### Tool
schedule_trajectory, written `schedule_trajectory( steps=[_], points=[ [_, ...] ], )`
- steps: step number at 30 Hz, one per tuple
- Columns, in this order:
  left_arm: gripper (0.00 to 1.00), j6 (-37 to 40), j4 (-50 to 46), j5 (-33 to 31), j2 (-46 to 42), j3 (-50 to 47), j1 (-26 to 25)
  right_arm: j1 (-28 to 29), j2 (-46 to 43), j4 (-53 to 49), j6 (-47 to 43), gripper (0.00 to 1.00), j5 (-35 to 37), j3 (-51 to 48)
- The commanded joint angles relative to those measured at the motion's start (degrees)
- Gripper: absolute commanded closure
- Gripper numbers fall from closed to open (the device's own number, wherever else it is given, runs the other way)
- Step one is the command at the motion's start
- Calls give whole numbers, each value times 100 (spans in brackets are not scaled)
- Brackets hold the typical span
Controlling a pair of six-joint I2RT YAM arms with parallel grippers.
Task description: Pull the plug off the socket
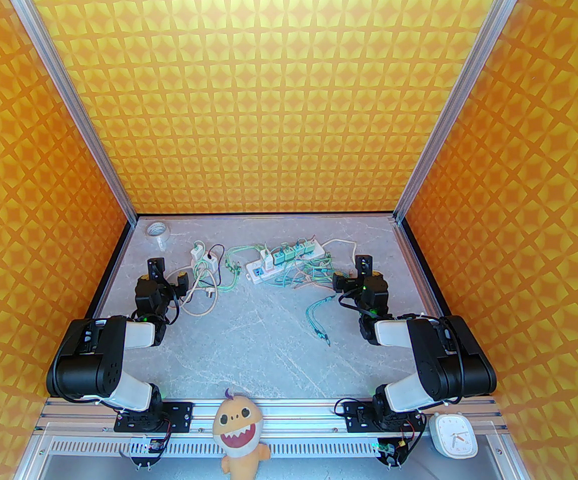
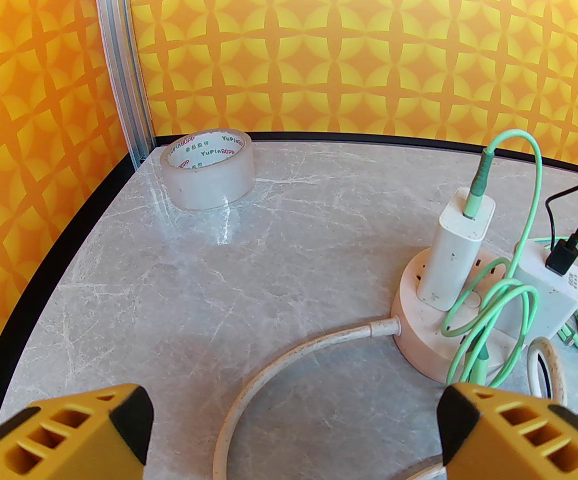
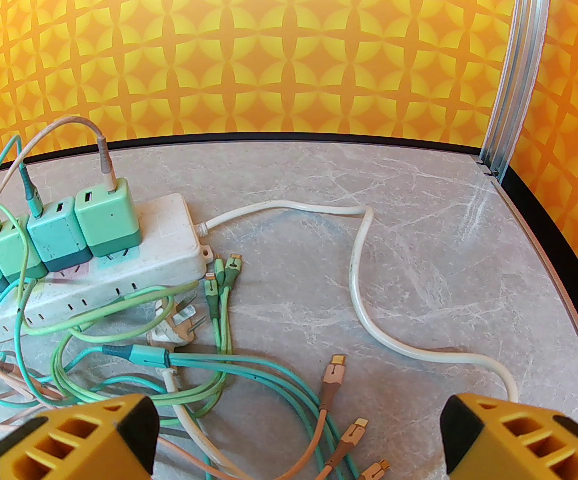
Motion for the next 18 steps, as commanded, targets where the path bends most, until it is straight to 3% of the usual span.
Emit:
schedule_trajectory(
  steps=[1, 12, 15, 18],
  points=[
    [1, -11, 26, 62, 49, 65, 7, 12, -65, -31, -72, 1, -57, 83],
    [1, -27, 24, 59, 13, 62, 5, 10, -61, -32, -72, 2, -67, 89],
    [1, -62, -630, 16, -458, 226, 16, 15, -210, 152, 32, 2, 290, -66],
    [1, -145, -2000, -262, -1122, 673, 25, 16, -832, -13, 116, 2, 568, -268]
  ],
)
